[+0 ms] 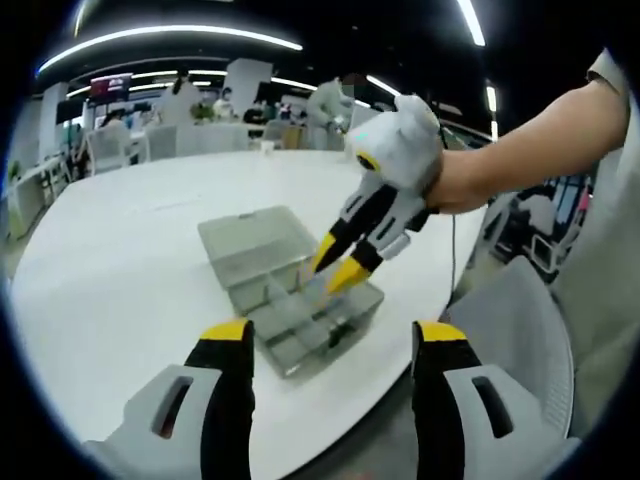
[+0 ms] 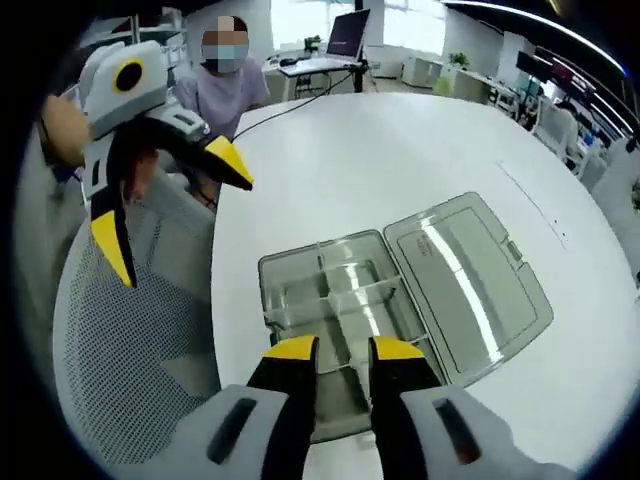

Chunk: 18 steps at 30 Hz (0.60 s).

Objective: Insert the divider into the dual guide fixture by aligning both edges with the guide slots and pushing it downward to the bottom, including one-sided entry, uneven engagement, binding, and posture correction.

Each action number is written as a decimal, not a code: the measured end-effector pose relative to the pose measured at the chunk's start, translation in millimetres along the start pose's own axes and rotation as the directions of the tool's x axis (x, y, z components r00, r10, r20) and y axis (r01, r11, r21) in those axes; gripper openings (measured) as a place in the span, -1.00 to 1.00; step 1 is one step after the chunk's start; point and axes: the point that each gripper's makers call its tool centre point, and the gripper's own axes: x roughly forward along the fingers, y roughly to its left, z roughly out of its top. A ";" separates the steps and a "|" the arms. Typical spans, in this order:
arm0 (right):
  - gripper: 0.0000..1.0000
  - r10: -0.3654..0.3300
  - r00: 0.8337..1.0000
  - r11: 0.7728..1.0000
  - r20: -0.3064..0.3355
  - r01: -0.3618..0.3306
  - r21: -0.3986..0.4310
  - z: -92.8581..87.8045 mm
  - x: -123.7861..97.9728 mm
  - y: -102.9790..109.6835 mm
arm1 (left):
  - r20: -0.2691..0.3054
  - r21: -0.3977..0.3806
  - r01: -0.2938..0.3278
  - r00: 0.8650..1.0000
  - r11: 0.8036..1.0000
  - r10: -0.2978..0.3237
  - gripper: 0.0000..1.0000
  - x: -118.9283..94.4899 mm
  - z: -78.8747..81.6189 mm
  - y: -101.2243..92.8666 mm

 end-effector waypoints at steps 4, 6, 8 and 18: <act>-0.59 -0.028 0.995 0.993 0.100 0.016 0.114 5.3 -10.6 4.2 | -0.003 0.011 -0.021 1.000 1.000 0.021 0.23 -9.7 2.8 7.6; -0.53 -0.057 0.988 0.988 0.141 0.036 0.149 8.1 -16.1 3.9 | 0.002 0.010 -0.041 0.999 0.999 0.041 0.23 -16.9 5.4 13.8; -0.43 -0.075 0.981 0.982 0.179 0.041 0.185 10.8 -21.0 6.6 | 0.011 -0.002 -0.063 0.998 0.998 0.063 0.24 -24.6 8.3 19.7; -0.62 -0.130 0.954 0.979 0.269 0.080 0.186 14.4 -41.8 24.7 | 0.006 -0.033 -0.128 0.992 0.991 0.129 0.26 -45.9 -7.8 30.3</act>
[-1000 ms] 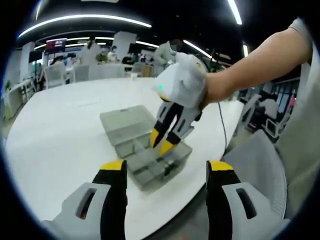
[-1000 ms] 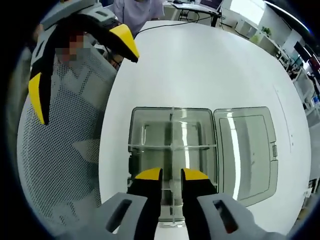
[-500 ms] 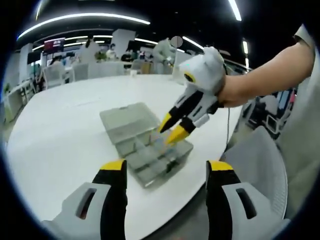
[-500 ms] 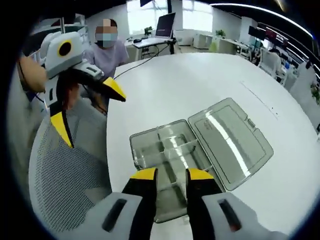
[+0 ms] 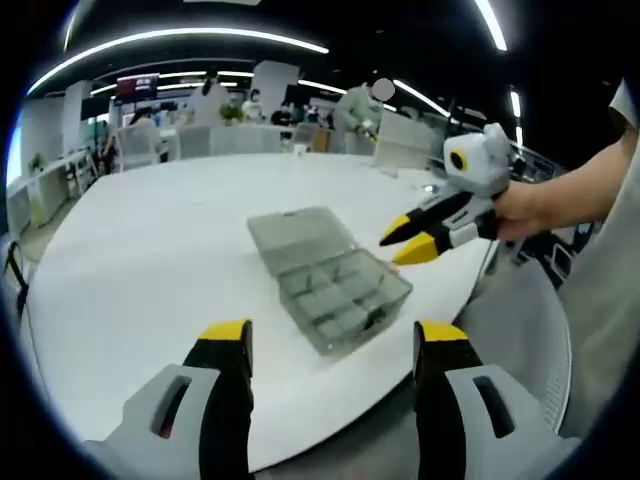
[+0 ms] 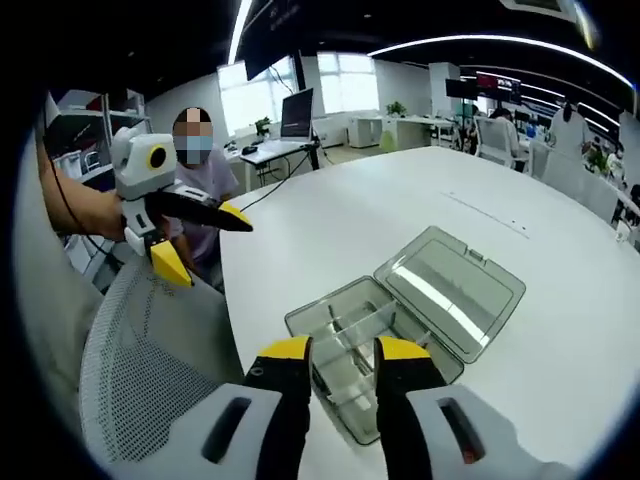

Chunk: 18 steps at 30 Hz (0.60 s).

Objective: Insert the divider into the dual guide fixture by aligning both edges with the guide slots and pushing it downward to the bottom, including one-sided entry, uneven engagement, binding, and posture correction.

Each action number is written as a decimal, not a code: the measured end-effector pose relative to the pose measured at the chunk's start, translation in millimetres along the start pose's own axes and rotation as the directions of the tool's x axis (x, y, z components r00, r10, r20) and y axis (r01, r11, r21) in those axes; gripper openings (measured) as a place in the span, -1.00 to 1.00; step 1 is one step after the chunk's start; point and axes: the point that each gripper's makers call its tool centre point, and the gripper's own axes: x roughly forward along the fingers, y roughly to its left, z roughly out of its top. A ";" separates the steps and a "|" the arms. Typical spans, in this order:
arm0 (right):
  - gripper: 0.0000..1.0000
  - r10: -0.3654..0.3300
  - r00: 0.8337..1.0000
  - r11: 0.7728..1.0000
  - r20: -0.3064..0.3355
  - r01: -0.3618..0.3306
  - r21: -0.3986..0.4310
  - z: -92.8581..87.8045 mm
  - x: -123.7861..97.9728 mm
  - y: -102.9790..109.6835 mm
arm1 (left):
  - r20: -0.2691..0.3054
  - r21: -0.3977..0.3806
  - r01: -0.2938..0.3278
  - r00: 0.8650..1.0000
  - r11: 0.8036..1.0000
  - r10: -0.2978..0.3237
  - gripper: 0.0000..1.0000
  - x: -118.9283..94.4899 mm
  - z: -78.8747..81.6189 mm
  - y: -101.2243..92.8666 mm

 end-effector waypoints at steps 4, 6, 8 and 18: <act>-0.84 -0.044 0.997 0.999 0.056 0.045 -0.022 6.8 -13.4 -2.3 | 0.002 0.011 0.004 1.000 1.000 -0.004 0.29 3.7 3.6 -2.3; -0.90 -0.057 0.995 0.997 0.076 0.060 -0.042 8.8 -22.5 -2.5 | -0.004 0.018 0.008 1.000 1.000 -0.008 0.30 3.4 1.9 -4.3; -1.00 -0.085 0.990 0.995 0.111 0.091 -0.044 11.7 -29.4 -5.1 | -0.005 0.024 0.007 1.000 1.000 -0.007 0.31 3.1 1.8 -4.9; -0.78 -0.153 0.982 0.988 0.113 0.151 0.019 0.4 -57.9 -4.0 | -0.023 0.040 -0.015 1.000 0.999 0.015 0.36 5.1 -1.9 -2.0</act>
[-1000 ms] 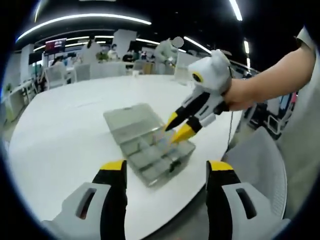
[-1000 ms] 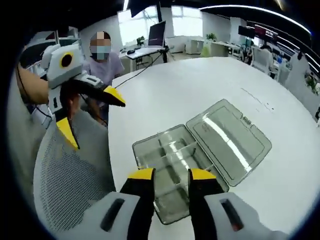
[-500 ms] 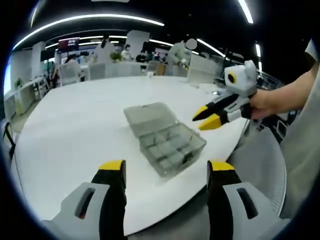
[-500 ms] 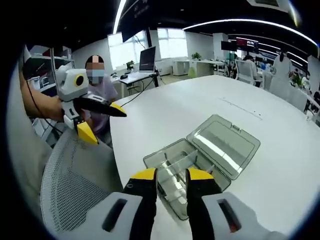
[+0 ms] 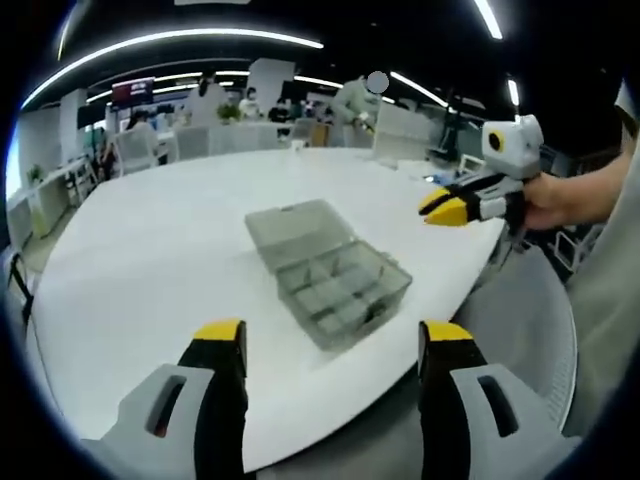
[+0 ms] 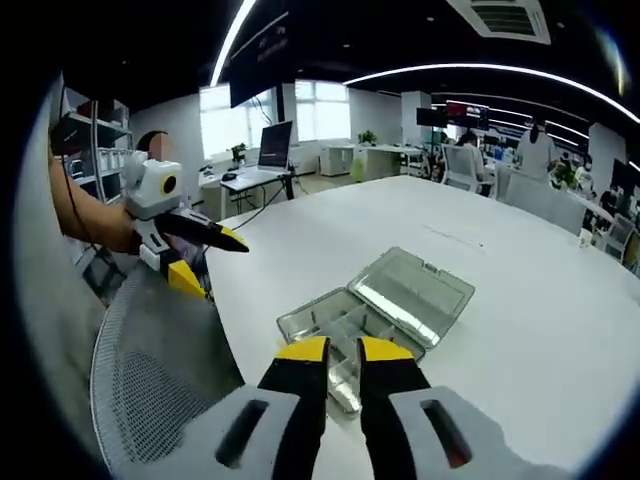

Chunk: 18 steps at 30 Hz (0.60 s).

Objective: Insert the divider into the dual guide fixture by aligning both edges with the guide slots and pushing it downward to the bottom, including one-sided entry, uneven engagement, binding, and posture correction.

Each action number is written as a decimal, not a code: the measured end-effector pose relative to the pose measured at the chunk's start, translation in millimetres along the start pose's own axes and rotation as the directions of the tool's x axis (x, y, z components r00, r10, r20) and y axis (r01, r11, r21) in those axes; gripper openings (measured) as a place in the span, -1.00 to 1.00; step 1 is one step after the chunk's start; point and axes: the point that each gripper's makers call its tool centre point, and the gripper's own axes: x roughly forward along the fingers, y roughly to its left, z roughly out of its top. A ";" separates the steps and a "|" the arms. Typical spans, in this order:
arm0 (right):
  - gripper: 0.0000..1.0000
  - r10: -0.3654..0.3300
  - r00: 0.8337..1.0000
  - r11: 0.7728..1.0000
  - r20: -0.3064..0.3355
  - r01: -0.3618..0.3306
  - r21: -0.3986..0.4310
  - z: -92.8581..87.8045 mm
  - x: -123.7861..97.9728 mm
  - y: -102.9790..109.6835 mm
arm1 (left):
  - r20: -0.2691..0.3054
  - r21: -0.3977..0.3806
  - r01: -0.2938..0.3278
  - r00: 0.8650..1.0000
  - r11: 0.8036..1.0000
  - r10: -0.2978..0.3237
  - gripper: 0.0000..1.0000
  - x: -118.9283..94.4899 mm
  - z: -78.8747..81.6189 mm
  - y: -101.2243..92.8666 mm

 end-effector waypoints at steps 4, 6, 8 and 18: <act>-0.32 -0.076 0.997 0.995 -0.030 0.078 0.061 -15.3 -9.9 -5.0 | -0.007 0.021 -0.028 1.000 0.999 0.028 0.41 -1.4 -0.7 0.7; -0.12 -0.089 0.995 0.991 -0.046 0.093 0.096 -24.6 -14.3 -2.4 | -0.008 0.025 -0.030 1.000 0.999 0.030 0.41 -1.1 -1.3 2.6; -0.01 -0.105 0.992 0.989 -0.068 0.112 0.098 -34.0 -18.6 -0.8 | -0.003 0.024 -0.035 0.999 0.999 0.035 0.42 -1.3 -0.7 4.2; 0.45 -0.176 0.979 0.968 -0.104 0.192 0.161 -50.2 -34.8 1.7 | 0.006 0.021 -0.061 0.998 0.998 0.061 0.44 -4.7 -3.7 7.7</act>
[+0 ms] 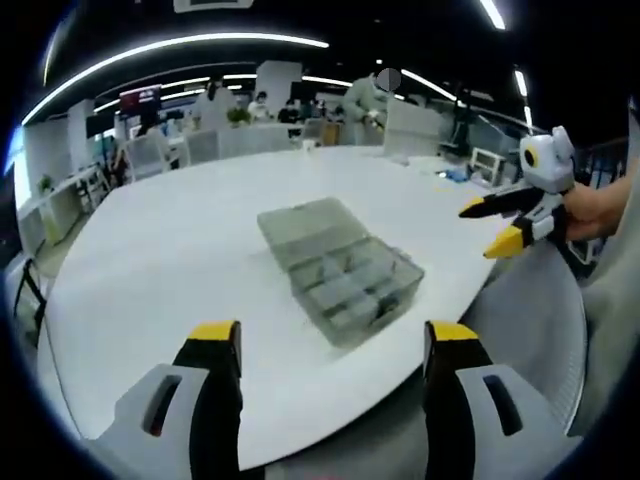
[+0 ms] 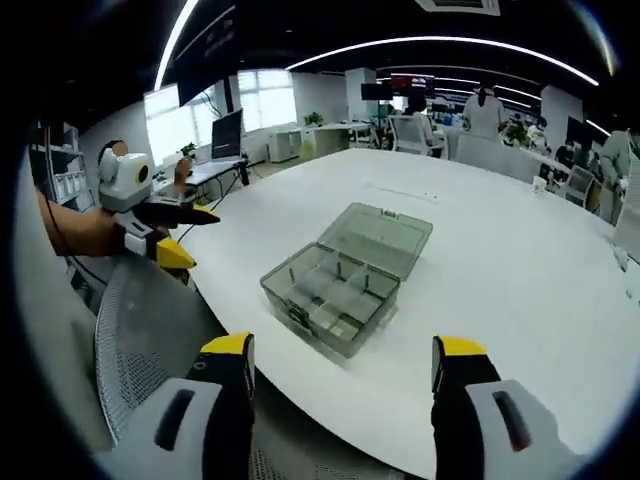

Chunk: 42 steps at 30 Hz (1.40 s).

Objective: Insert the divider into the dual guide fixture by aligning both edges with the guide slots and pushing it downward to the bottom, including one-sided entry, uneven engagement, binding, and posture correction.

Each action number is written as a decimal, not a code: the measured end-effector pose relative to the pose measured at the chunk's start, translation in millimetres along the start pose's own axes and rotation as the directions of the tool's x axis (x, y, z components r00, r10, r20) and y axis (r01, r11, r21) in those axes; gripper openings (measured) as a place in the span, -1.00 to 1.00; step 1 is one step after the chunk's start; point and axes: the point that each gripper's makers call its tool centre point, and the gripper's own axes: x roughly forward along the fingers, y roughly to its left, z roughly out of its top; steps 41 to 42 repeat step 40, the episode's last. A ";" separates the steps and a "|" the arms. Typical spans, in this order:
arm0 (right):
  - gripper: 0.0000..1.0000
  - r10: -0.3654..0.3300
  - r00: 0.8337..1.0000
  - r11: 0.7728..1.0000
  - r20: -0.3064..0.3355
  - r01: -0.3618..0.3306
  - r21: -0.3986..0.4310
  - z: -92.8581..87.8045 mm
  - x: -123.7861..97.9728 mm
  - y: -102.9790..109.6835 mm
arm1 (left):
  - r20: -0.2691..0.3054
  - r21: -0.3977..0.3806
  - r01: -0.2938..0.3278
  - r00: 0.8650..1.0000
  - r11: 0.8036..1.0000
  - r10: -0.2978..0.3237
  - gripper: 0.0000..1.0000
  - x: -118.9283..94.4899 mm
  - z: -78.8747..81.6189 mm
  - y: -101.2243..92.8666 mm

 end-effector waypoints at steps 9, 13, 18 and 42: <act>0.59 -0.033 0.999 0.999 -0.015 0.033 0.043 -1.7 -3.7 -6.4 | 0.001 -0.021 -0.019 1.000 1.000 0.019 0.44 -2.8 -0.7 4.3; 0.59 -0.034 0.999 0.997 -0.013 0.035 0.063 -2.3 -4.8 -9.8 | 0.001 -0.035 -0.016 1.000 0.999 0.016 0.44 -3.9 0.0 3.7; 0.60 -0.028 1.000 0.996 -0.007 0.029 0.084 -3.2 -4.3 -9.1 | -0.012 -0.058 -0.017 1.000 0.998 0.016 0.45 -4.1 -2.7 4.7; 0.59 0.009 0.999 0.997 -0.033 -0.006 0.081 -8.4 -3.0 -2.3 | -0.024 -0.064 -0.004 1.000 0.998 0.002 0.46 -3.3 -7.1 3.5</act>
